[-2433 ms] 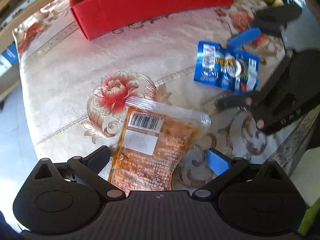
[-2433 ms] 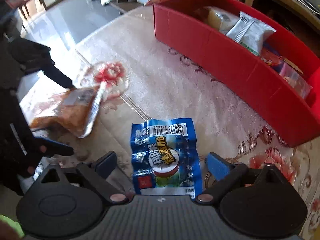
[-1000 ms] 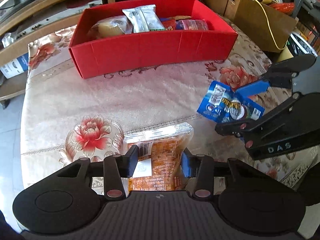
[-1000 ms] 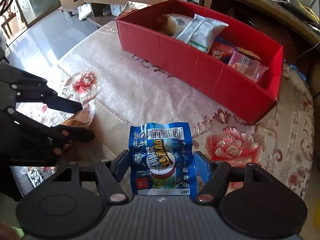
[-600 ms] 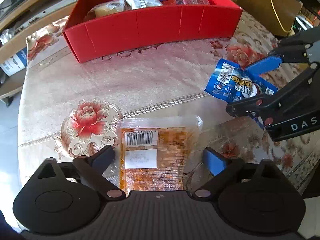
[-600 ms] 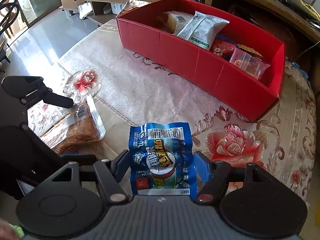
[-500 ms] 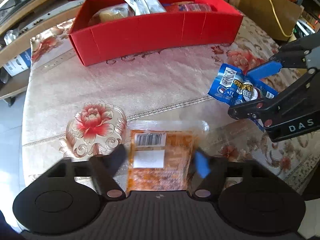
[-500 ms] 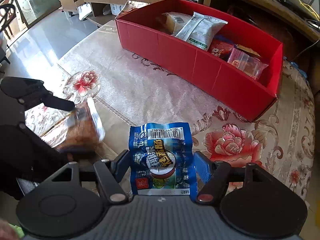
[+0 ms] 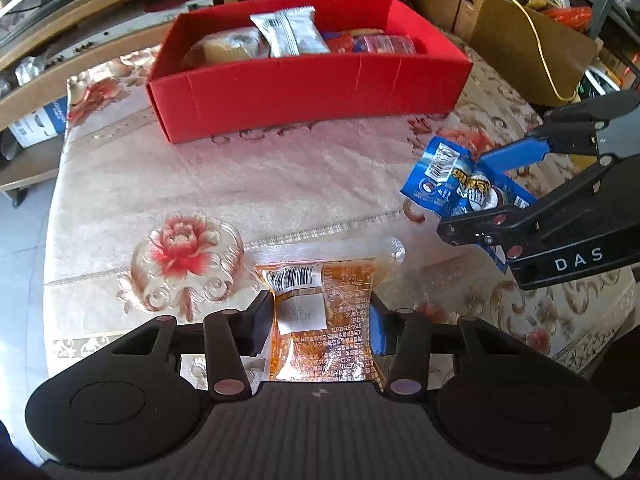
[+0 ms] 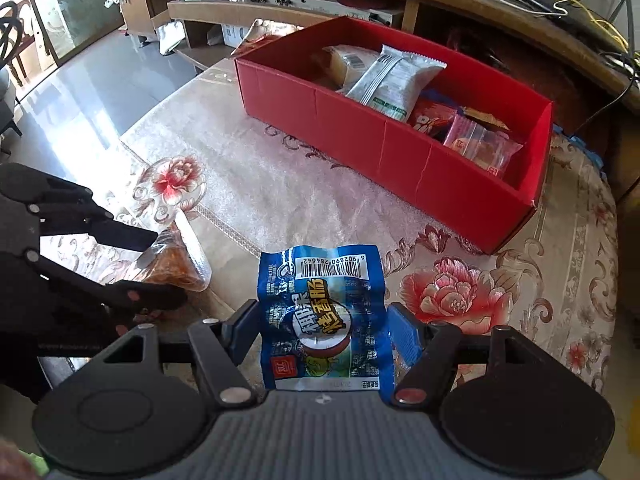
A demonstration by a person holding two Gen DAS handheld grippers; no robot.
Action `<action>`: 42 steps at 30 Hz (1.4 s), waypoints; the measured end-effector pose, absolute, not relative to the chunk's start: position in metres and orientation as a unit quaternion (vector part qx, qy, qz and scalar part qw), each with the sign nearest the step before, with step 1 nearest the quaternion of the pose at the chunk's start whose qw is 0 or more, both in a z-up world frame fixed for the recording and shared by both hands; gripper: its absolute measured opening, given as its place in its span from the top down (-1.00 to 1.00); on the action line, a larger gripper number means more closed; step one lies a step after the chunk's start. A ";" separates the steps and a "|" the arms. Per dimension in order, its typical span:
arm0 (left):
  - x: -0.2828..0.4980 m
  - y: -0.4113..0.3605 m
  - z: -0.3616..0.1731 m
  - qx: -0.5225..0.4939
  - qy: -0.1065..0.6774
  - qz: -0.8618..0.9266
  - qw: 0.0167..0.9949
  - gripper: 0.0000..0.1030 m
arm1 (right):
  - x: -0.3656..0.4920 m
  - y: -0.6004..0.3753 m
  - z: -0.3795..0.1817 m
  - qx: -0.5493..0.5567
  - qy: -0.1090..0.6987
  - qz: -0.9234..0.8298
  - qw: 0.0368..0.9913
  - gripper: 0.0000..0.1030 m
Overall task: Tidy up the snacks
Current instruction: 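Carry the orange bag and blue packet with both grippers over the red box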
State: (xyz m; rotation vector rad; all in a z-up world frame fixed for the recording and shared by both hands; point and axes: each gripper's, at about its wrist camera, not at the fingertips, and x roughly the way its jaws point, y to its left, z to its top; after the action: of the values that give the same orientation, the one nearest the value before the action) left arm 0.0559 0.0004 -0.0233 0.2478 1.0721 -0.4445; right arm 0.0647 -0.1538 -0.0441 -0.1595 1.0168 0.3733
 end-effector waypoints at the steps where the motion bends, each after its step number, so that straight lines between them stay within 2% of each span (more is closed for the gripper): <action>1: 0.056 0.001 -0.021 0.114 0.502 -0.209 0.831 -0.05 | 0.065 -0.154 -0.043 -0.075 0.482 0.177 0.855 -0.25; 14: 0.076 -0.005 0.018 0.081 0.442 -0.220 0.866 -0.05 | 0.076 -0.168 -0.012 -0.042 0.444 0.158 0.881 -0.25; 42: 0.151 -0.047 0.048 0.076 0.368 -0.220 0.900 -0.06 | 0.137 -0.210 0.029 0.046 0.393 0.083 0.915 -0.25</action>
State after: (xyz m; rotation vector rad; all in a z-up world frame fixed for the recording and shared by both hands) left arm 0.1505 -0.0474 0.0484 0.1577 0.7605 -0.4562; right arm 0.1369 -0.2104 0.0294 0.0954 0.8083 0.1709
